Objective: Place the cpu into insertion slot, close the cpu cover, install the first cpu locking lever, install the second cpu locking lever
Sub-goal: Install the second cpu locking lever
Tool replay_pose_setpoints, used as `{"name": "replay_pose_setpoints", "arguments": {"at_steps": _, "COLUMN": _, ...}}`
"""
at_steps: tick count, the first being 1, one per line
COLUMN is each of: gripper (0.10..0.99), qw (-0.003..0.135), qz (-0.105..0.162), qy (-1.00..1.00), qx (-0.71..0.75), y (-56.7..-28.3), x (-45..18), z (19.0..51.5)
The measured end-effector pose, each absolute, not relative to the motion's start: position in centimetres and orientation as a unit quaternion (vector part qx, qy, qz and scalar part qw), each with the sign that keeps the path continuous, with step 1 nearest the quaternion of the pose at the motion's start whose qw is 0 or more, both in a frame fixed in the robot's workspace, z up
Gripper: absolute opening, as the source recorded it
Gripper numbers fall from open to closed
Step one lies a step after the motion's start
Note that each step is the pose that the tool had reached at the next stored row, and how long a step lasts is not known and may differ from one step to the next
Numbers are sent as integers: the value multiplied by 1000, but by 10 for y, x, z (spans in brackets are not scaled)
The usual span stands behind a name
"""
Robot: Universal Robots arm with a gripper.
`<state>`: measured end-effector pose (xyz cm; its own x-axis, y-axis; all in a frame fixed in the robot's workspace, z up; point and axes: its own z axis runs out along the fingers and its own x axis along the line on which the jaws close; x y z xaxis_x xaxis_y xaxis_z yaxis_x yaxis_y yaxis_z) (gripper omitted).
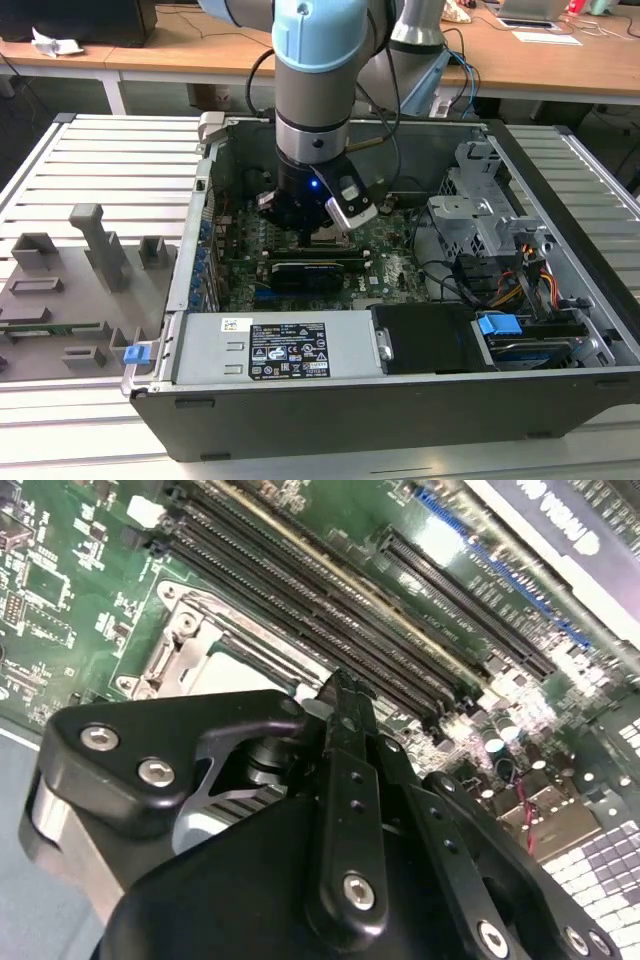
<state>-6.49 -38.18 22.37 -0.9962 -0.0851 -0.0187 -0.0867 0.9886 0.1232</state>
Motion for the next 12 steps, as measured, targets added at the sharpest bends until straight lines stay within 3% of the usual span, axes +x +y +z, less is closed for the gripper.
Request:
{"name": "replay_pose_setpoints", "arguments": {"at_steps": 5, "gripper": 106, "qw": 8, "qz": 81, "qy": 996, "qx": -43, "y": -386, "x": -80, "z": 222}}
{"name": "replay_pose_setpoints", "arguments": {"at_steps": 12, "gripper": 106, "qw": 9, "qz": 88, "qy": 995, "qx": -43, "y": -386, "x": -81, "z": 208}}
